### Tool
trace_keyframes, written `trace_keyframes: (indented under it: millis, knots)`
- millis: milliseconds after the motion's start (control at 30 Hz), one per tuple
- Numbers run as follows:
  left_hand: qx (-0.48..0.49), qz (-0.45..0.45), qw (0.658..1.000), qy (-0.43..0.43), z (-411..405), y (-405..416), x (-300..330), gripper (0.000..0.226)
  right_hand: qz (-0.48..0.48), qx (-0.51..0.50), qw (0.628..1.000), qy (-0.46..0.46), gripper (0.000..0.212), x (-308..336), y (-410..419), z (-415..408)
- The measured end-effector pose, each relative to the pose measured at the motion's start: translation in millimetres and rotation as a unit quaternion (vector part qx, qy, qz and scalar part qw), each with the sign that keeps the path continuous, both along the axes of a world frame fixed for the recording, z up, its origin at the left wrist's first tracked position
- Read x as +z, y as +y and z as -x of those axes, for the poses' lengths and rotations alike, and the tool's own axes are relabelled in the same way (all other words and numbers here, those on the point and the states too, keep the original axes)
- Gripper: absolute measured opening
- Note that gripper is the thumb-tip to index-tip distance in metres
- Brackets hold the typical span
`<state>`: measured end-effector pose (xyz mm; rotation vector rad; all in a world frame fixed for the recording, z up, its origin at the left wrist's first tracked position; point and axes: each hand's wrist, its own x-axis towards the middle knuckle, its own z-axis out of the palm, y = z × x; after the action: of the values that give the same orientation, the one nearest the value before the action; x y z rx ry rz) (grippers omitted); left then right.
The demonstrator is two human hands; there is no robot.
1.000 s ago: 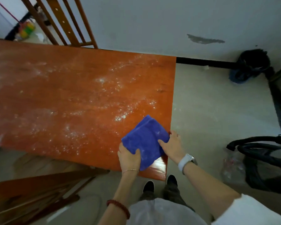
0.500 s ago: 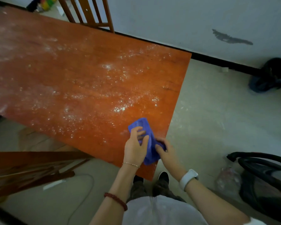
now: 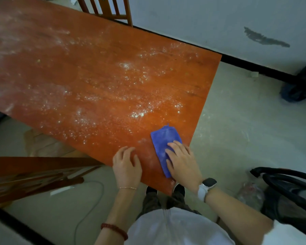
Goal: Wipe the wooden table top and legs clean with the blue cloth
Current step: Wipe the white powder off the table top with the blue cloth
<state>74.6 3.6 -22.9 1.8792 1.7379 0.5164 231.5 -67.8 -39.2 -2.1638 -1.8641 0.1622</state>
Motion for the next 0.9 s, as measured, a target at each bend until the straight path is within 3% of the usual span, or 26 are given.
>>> trace_keyframes:
  millis: [67,133,200,267,367,433,500,633,700,767,833,900]
  knots:
    - [0.009,0.039,0.995,0.092,11.6,7.6,-5.6,0.04,0.039,-0.073,0.996,0.022,0.033,-1.6,4.0,4.1]
    - [-0.012,0.08,0.985,0.156,20.6,14.2,-12.6,0.055,0.072,-0.119,0.989,0.046,0.056,-5.7,13.1,13.7]
    - [-0.037,0.096,0.978,0.181,27.7,17.5,-22.5,0.062,0.096,-0.126,0.987,0.028,0.076,-12.3,19.7,24.9]
    - [-0.053,0.1,0.975,0.191,33.0,18.1,-28.9,0.06,0.096,-0.118,0.988,0.0,0.076,-18.7,19.7,32.5]
    - [-0.046,0.064,0.983,0.169,43.5,19.6,-33.4,0.05,0.046,0.003,0.999,0.024,0.063,-27.9,1.9,43.2]
    - [-0.053,0.039,0.984,0.166,50.9,22.1,-35.2,0.048,0.013,0.122,0.987,0.099,0.055,-25.9,-10.1,43.5]
    - [-0.068,0.03,0.982,0.175,53.8,24.1,-35.6,0.044,-0.014,0.152,0.973,0.173,0.052,-15.4,-2.1,23.2]
    - [-0.061,0.042,0.982,0.174,51.5,25.3,-34.5,0.04,-0.116,-0.083,0.972,0.188,0.052,1.8,52.7,-47.1]
    - [-0.059,0.043,0.983,0.169,51.7,26.6,-34.9,0.041,-0.104,-0.193,0.963,0.157,0.053,1.6,84.1,-82.4]
    - [-0.063,0.038,0.985,0.157,52.2,26.5,-35.6,0.043,-0.032,-0.256,0.956,0.143,0.057,-1.8,108.8,-100.9]
    - [-0.061,0.029,0.987,0.147,53.8,27.5,-35.3,0.039,0.041,-0.238,0.966,0.09,0.059,-10.8,120.7,-89.3]
    - [-0.038,0.034,0.992,0.119,57.0,33.1,-32.9,0.032,0.045,-0.122,0.99,0.053,0.059,-22.8,110.8,-49.4]
